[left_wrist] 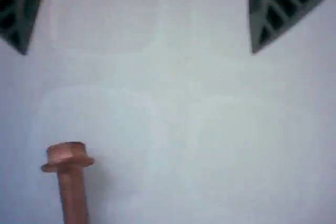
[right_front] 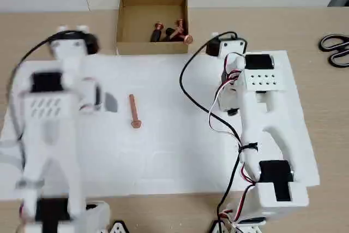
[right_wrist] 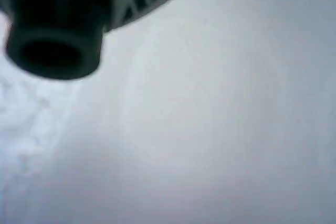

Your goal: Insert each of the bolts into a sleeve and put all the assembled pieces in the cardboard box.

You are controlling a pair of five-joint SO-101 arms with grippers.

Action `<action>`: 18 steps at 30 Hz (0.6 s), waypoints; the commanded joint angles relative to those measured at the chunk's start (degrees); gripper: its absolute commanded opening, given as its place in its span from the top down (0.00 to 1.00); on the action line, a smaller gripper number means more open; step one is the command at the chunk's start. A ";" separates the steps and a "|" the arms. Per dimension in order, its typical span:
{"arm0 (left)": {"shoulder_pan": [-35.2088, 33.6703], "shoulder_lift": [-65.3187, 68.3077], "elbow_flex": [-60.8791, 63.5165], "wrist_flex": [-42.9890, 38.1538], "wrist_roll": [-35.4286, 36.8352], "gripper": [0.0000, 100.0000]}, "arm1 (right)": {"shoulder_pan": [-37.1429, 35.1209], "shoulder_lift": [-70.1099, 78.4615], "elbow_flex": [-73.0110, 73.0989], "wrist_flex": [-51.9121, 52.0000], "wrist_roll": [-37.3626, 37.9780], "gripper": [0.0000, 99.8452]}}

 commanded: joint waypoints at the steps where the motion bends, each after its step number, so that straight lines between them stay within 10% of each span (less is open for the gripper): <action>1: 4.04 12.75 -9.10 0.09 3.16 0.80 | 0.31 -3.38 0.35 0.31 0.44 1.00; 18: 9.49 39.56 -22.81 0.09 13.63 0.84 | 0.22 -3.47 0.35 0.57 0.09 1.00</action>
